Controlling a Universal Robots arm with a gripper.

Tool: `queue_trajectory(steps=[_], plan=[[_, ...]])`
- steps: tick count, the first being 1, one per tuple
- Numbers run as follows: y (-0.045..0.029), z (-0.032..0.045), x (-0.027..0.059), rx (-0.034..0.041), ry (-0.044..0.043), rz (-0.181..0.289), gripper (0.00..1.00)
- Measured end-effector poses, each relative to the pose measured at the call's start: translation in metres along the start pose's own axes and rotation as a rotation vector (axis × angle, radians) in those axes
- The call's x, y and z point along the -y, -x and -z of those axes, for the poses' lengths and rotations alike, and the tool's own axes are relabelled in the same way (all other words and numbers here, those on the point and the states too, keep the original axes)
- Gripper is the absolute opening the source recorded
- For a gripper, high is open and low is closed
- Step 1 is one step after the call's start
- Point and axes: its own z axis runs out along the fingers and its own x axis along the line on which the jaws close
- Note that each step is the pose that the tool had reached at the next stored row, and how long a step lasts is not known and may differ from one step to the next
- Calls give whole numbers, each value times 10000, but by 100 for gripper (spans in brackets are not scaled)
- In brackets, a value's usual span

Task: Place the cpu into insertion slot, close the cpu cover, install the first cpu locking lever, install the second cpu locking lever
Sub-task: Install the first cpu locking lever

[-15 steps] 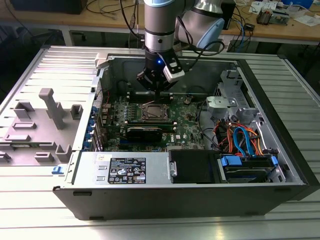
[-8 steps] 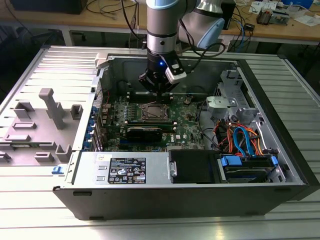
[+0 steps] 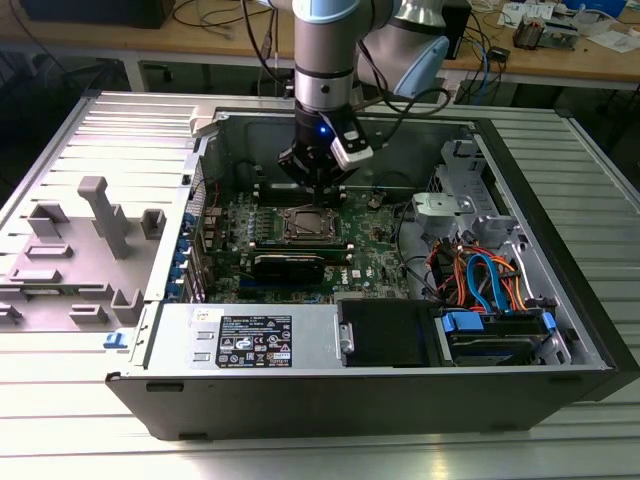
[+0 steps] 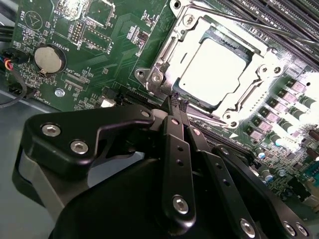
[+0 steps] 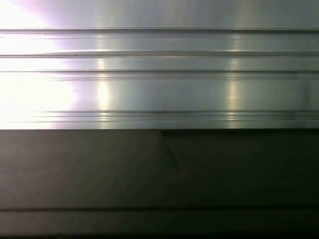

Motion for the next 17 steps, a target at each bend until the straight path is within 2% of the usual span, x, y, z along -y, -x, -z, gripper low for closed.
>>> queue_trajectory(steps=[17], plan=[[4,-58,-10,0,-8,-23,11]])
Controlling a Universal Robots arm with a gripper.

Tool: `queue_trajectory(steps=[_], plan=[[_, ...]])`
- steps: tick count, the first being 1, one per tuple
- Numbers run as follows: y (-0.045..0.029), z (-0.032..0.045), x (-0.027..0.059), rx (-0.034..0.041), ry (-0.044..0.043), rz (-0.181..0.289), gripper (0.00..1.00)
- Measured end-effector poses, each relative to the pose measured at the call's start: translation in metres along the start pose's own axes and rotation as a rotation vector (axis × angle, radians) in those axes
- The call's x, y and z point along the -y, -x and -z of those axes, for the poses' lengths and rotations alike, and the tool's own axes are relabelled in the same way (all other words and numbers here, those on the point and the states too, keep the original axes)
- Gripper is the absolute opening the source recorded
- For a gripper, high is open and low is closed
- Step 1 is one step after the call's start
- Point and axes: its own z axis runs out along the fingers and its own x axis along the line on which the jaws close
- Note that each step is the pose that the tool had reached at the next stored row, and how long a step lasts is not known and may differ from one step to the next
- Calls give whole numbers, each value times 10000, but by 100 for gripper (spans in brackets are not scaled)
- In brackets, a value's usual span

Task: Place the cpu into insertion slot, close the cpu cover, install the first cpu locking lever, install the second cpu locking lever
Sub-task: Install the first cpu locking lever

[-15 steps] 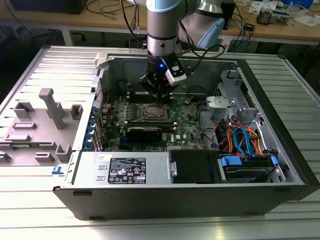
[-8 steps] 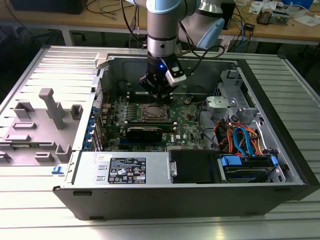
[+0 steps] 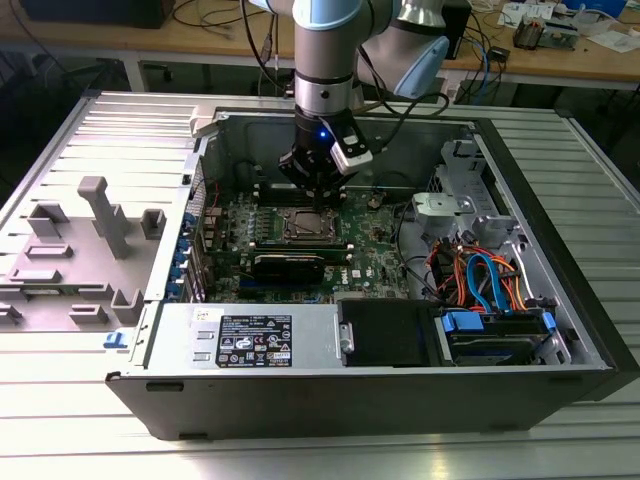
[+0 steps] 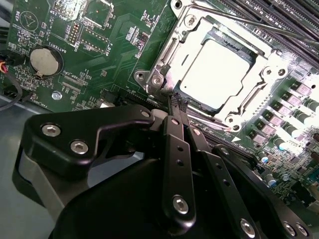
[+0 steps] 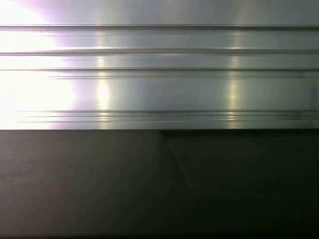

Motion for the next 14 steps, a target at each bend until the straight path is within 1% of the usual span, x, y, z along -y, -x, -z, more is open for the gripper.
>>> queue_trajectory(steps=[14], plan=[[7,12,0,-8,-8,-148,11]])
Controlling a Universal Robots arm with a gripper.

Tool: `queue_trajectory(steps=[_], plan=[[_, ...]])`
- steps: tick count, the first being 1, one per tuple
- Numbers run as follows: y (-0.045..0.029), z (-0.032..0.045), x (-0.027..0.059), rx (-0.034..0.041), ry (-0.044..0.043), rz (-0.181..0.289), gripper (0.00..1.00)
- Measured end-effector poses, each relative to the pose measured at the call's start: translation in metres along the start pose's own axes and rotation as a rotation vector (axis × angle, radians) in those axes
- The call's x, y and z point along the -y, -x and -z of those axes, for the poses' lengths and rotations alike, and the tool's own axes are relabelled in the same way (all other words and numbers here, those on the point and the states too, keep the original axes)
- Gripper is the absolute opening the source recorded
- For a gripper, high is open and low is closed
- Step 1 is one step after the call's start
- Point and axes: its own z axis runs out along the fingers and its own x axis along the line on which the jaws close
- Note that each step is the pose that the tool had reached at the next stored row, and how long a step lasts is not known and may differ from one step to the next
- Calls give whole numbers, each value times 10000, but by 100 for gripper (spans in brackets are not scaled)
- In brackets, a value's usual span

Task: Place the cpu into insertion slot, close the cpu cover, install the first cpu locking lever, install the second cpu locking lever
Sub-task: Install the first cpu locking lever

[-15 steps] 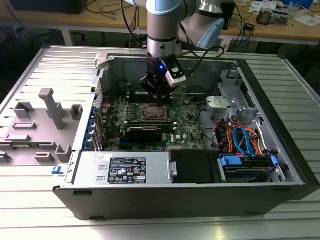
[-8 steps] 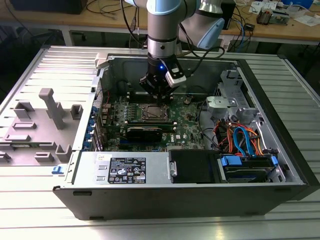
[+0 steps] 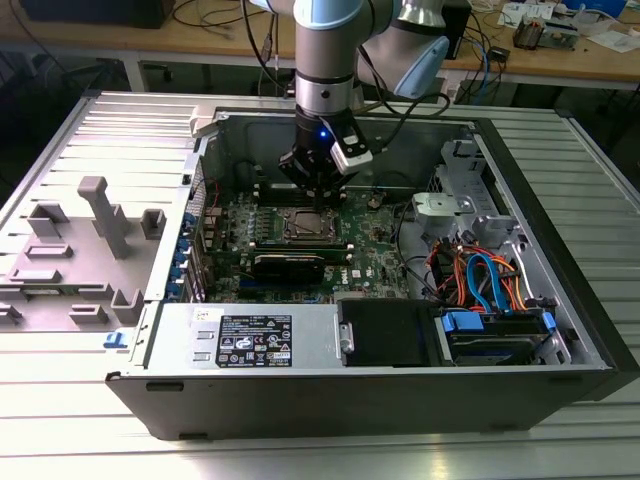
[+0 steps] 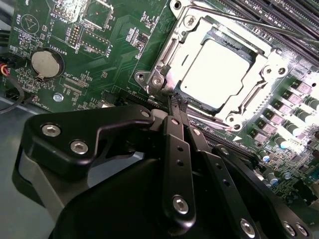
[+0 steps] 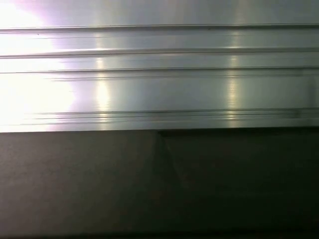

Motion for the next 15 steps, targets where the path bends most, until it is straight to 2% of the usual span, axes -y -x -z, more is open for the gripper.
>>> queue_trajectory(steps=[15], plan=[[20,7,-11,-19,-28,-65,11]])
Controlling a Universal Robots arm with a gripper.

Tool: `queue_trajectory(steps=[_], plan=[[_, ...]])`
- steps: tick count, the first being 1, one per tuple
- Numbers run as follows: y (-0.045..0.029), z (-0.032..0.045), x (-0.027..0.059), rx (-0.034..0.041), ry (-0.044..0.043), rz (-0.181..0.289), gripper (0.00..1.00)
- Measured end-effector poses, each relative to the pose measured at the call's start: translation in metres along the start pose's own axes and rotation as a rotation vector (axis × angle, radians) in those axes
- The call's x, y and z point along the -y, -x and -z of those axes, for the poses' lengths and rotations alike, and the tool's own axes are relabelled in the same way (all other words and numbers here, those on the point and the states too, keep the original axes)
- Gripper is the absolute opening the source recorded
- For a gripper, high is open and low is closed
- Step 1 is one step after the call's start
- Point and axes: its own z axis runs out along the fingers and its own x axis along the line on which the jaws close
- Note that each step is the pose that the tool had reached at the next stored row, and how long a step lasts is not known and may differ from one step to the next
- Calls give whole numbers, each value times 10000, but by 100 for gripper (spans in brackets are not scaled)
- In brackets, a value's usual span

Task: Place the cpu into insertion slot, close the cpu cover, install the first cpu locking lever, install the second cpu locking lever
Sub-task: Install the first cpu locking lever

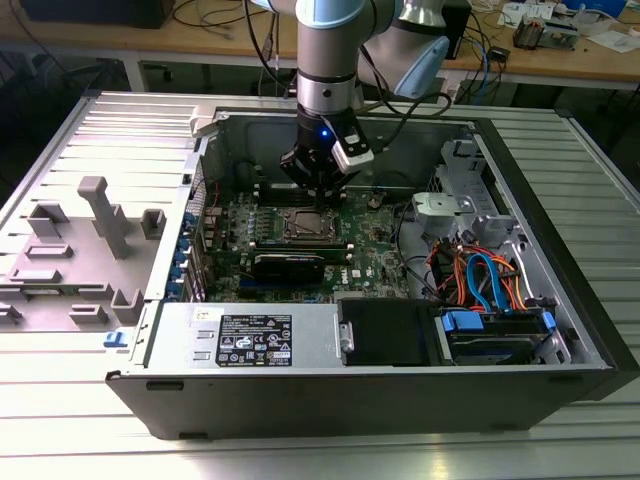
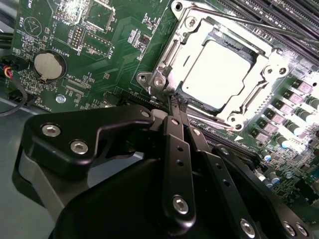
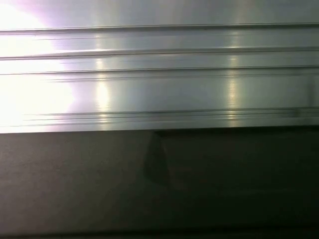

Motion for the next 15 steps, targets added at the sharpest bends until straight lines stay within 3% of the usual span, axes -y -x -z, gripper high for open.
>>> queue_trajectory(steps=[15], plan=[[2,-1,2,2,10,-27,11]])
